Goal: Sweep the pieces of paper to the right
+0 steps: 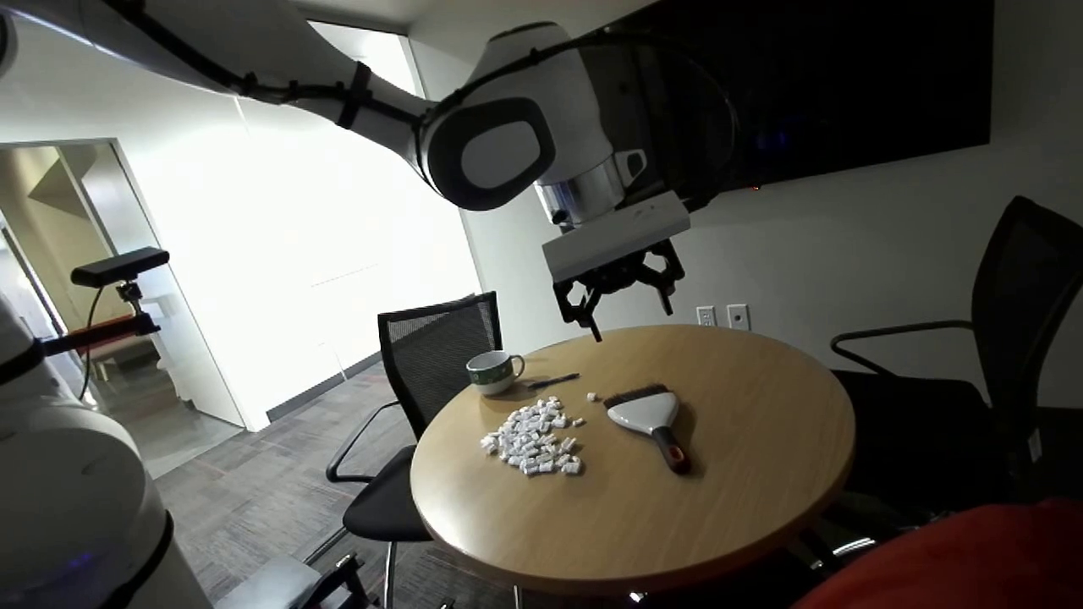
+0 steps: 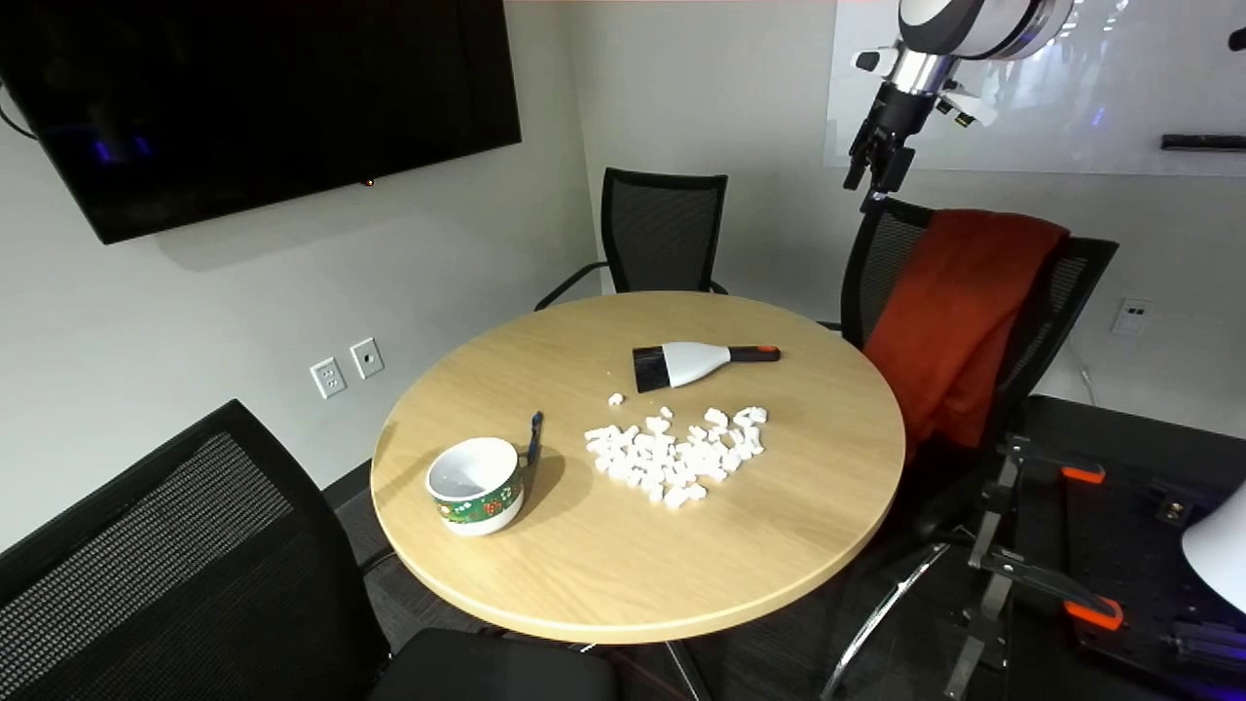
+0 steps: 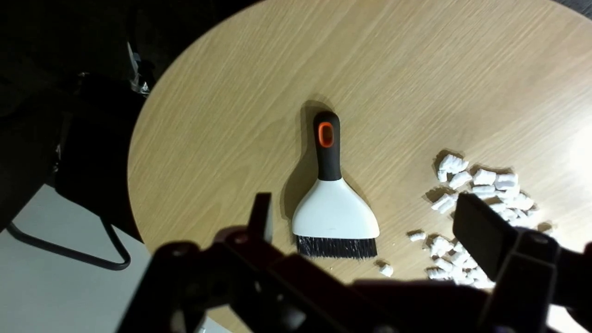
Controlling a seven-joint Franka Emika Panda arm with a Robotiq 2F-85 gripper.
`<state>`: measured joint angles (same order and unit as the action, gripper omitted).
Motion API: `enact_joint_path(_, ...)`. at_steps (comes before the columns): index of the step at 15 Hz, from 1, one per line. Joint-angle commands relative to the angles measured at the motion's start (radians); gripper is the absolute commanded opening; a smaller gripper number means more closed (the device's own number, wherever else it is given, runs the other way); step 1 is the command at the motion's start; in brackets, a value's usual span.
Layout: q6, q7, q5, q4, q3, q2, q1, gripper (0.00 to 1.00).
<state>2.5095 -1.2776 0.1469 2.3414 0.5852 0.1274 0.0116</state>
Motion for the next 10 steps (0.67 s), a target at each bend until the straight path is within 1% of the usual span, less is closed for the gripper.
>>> enact_joint_path(1, 0.017, -0.067, 0.102, -0.024, -0.071, -0.054, 0.063, 1.00)
enact_joint_path(2, 0.005, -0.147, 0.173, -0.042, -0.082, -0.090, 0.065, 1.00)
enact_joint_path(3, 0.023, -0.187, 0.235, -0.053, -0.102, -0.125, 0.075, 1.00)
enact_joint_path(4, 0.027, -0.250, 0.323, -0.075, -0.123, -0.176, 0.082, 1.00)
enact_joint_path(6, 0.053, -0.335, 0.451, -0.128, -0.185, -0.282, 0.122, 1.00)
enact_joint_path(7, 0.065, -0.379, 0.520, -0.166, -0.151, -0.342, 0.078, 1.00)
enact_joint_path(10, 0.060, -0.456, 0.683, -0.294, -0.212, -0.518, 0.121, 1.00)
